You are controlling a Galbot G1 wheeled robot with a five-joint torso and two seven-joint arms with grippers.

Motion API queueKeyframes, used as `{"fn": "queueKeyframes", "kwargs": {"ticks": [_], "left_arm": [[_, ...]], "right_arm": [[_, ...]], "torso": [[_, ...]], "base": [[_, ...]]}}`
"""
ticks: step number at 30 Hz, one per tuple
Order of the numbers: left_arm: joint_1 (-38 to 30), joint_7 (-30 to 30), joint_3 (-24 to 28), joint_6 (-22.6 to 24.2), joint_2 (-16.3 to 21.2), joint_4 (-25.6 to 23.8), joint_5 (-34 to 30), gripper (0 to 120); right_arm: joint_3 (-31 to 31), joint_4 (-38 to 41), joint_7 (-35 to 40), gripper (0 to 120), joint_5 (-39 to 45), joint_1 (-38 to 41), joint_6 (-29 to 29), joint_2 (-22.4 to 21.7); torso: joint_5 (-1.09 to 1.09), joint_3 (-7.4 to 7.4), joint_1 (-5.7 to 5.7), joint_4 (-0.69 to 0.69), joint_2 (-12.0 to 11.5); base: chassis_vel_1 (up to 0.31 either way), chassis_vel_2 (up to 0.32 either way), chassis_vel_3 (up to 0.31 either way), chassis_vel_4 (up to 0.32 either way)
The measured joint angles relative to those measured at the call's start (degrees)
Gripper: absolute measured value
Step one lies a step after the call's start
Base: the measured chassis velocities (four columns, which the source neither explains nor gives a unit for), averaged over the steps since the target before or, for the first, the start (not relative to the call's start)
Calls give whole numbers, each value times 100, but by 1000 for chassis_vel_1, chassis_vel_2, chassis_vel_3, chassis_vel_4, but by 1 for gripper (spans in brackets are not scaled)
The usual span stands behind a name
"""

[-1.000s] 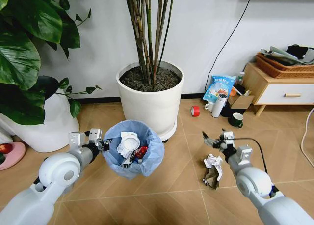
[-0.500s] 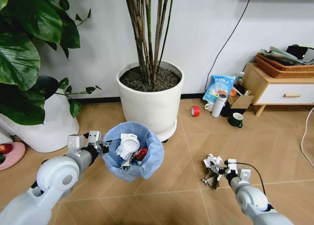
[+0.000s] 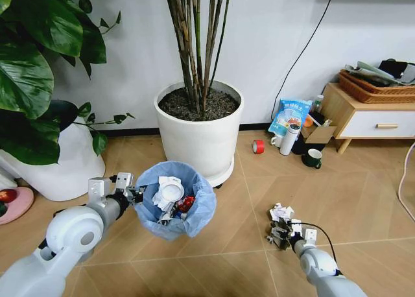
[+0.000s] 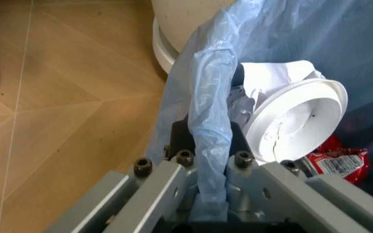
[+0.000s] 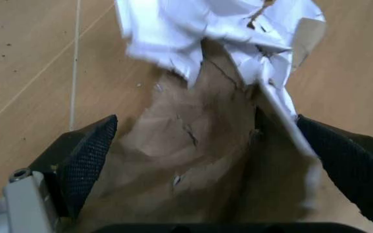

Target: Pick up the trash bin and place the garbage on the floor into it.

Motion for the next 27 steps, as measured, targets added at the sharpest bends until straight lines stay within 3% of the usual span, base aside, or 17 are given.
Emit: {"fn": "queueKeyframes", "kwargs": {"ticks": [10,13,23,27], "left_arm": [[20,-16,4,-4,-24,0,3,0],[23,-29,19,-8,-52,0,6,0],[50,-44,30,-8,-59,-17,23,0],[101,-47,32,-9,-62,-48,42,0]], "right_arm": [[-16,-321,-32,68,-65,150,165,86],[-11,-368,-33,53,-107,152,248,115],[31,-370,-20,22,-141,131,408,124],[102,-264,1,4,-295,85,548,131]], "torso": [[-5,-1,0,-1,0],[-3,-1,0,-1,0],[2,0,0,0,0],[3,1,0,0,-1]], "base": [[0,0,0,0],[0,0,0,0],[0,0,0,0],[0,0,0,0]]}}
